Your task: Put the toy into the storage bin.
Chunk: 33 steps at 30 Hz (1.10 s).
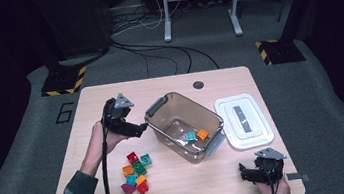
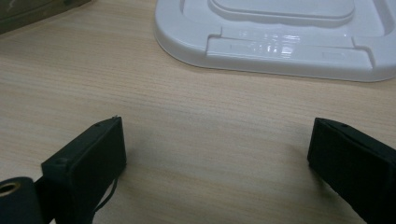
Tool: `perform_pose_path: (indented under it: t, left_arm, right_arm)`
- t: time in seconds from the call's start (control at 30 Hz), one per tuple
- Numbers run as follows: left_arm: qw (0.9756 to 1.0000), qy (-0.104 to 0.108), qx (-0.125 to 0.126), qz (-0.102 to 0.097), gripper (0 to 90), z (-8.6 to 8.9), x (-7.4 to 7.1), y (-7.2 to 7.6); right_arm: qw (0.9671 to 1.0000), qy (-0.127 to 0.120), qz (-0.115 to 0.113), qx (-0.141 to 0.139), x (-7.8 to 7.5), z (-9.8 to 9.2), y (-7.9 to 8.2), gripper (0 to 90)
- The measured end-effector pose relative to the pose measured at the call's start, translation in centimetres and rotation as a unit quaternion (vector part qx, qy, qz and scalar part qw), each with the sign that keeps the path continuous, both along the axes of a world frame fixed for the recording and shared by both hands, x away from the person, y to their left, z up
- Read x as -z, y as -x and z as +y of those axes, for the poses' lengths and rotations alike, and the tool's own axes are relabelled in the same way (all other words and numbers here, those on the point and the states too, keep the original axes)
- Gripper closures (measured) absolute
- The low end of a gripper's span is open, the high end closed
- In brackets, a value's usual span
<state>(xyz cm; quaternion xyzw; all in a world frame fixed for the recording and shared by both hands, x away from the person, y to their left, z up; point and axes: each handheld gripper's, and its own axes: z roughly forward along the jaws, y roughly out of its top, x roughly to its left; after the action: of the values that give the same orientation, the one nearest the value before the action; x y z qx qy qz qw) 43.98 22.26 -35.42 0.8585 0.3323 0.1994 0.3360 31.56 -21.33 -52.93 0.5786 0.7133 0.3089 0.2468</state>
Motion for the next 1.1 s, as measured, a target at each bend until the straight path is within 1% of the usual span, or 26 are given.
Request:
perform_pose_path:
  t: [0.13,0.27,0.4,0.5,0.53,0.57,0.73,0.77,0.83,0.87,0.93,1.0,1.03,1.1]
  left_arm:
    - [0.9999,-0.002,-0.012,0.003,4.6,1.6,1.1,0.7]
    - [0.9998,0.003,-0.020,0.007,2.9,2.9,2.6,1.2]
    - [0.9994,0.006,-0.030,0.018,2.1,4.0,4.3,1.3]
    - [0.9987,0.002,-0.038,0.032,0.0,4.6,5.7,1.2]
    - [0.9984,0.004,-0.041,0.038,0.0,4.7,6.0,1.2]
    - [0.9982,0.000,-0.042,0.043,0.0,4.9,6.5,1.1]
    - [0.9966,0.001,-0.047,0.067,0.0,5.2,9.2,1.1]
    - [0.9961,0.000,-0.046,0.076,0.0,5.3,9.8,1.0]
    - [0.9954,0.003,-0.047,0.084,0.0,5.5,10.6,0.9]
    - [0.9946,0.003,-0.050,0.091,0.0,5.6,11.1,0.8]
    - [0.9939,0.003,-0.051,0.098,0.0,5.7,11.5,0.8]
    - [0.9937,0.004,-0.050,0.101,0.0,5.7,12.0,0.7]
    - [0.9929,0.004,-0.052,0.107,0.0,5.7,12.2,0.7]
    - [0.9927,0.006,-0.053,0.108,0.0,5.7,12.6,0.7]
  right_arm:
    - [1.0000,0.000,0.000,0.001,0.0,0.0,0.0,3.4]
    - [1.0000,0.000,0.000,0.001,0.0,0.0,0.0,3.4]
    - [1.0000,0.000,0.001,0.002,0.0,0.0,0.0,3.4]
    - [1.0000,0.000,0.000,0.001,0.0,0.0,0.0,3.4]
    - [1.0000,0.000,0.000,0.002,0.0,0.0,0.0,3.4]
    - [1.0000,0.000,0.001,0.002,0.0,0.0,0.0,3.4]
    - [1.0000,0.000,0.001,0.002,0.0,0.0,0.0,3.4]
    - [1.0000,0.000,0.000,0.002,0.0,0.0,0.0,3.4]
    - [1.0000,0.000,0.001,0.002,0.0,0.0,0.0,3.4]
    - [1.0000,-0.001,0.001,0.003,0.0,0.0,0.0,3.4]
    - [1.0000,0.000,0.000,0.002,0.0,0.0,0.0,3.4]
    - [1.0000,0.000,0.001,0.003,0.0,0.0,0.0,3.4]
    - [1.0000,-0.001,0.001,0.003,0.0,0.0,0.0,3.4]
    - [1.0000,0.000,0.000,0.002,0.0,0.0,0.0,3.4]
